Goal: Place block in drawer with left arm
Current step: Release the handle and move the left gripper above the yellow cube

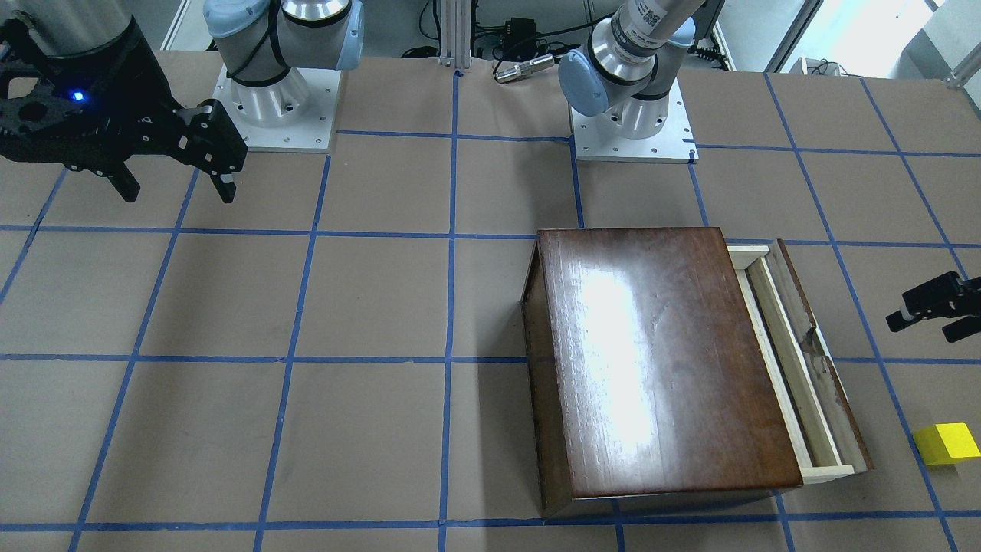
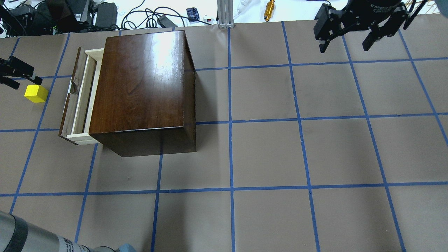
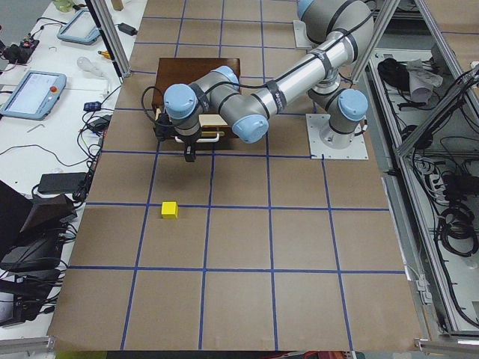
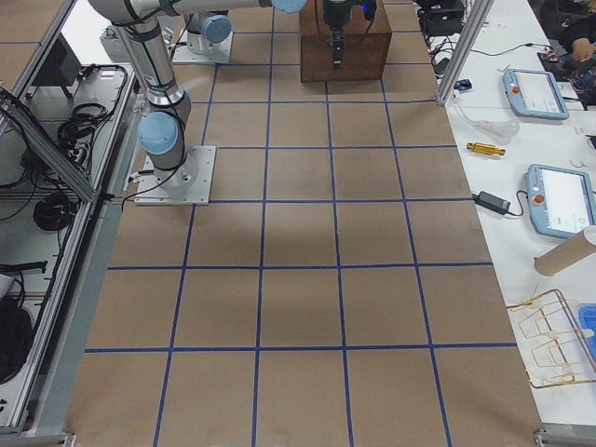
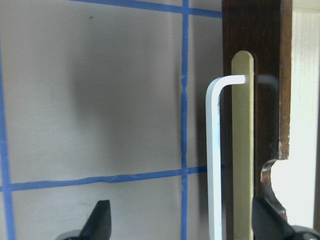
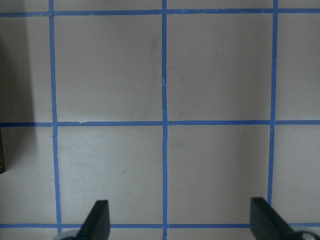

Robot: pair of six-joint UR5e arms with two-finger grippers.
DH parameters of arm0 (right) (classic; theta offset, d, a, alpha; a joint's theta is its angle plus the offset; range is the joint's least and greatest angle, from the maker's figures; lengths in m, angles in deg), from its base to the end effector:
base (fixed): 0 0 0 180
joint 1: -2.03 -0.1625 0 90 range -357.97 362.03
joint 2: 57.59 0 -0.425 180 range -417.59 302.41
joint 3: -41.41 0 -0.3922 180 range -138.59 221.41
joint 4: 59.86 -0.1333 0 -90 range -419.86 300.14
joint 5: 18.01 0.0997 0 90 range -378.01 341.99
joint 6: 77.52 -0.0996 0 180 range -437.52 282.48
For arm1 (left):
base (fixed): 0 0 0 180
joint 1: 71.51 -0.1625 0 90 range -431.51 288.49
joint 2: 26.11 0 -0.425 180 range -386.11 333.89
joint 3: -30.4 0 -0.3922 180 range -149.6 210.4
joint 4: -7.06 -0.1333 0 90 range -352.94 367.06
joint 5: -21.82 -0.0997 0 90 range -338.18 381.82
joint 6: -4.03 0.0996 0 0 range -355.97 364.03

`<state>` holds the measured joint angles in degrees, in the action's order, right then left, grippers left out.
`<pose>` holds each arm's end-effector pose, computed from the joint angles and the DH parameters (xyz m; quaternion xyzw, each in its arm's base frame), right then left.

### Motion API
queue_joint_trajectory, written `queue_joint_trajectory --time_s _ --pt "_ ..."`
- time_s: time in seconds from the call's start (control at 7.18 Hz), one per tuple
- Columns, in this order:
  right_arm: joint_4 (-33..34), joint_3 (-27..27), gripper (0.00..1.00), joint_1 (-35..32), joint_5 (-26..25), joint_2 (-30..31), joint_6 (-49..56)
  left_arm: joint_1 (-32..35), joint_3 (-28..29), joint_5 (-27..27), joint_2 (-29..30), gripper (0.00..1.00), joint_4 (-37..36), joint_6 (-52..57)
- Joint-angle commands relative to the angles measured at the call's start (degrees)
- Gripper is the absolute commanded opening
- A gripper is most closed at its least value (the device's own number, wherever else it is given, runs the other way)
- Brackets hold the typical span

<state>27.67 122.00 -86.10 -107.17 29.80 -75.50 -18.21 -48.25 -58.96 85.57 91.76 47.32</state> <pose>0.1179 -0.5199 0.5417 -0.0016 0.9993 -0.0380 0.0060 0.2589 -0.5972 0.3804 -0.0537 -0.9944 0.0181 0.0896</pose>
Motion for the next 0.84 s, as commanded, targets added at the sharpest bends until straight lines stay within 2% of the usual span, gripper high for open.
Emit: queue_joint_trajectory --time_s 0.0,0.28,0.42,0.7 --pt "0.00 0.00 1.00 -0.03 -0.05 -0.03 0.00 -0.04 2.45 -8.22 2.74 1.00 -6.44 12.74" --pt "0.00 0.00 1.00 -0.03 -0.05 0.06 0.00 -0.21 3.32 -9.75 6.77 1.00 -13.39 24.60" --pt "0.00 0.00 1.00 0.06 -0.05 -0.02 0.00 -0.39 5.77 -11.93 9.49 1.00 -13.42 31.17" --pt "0.00 0.00 1.00 -0.03 -0.05 0.06 0.00 -0.83 8.16 -11.78 14.16 0.99 -13.42 45.16"
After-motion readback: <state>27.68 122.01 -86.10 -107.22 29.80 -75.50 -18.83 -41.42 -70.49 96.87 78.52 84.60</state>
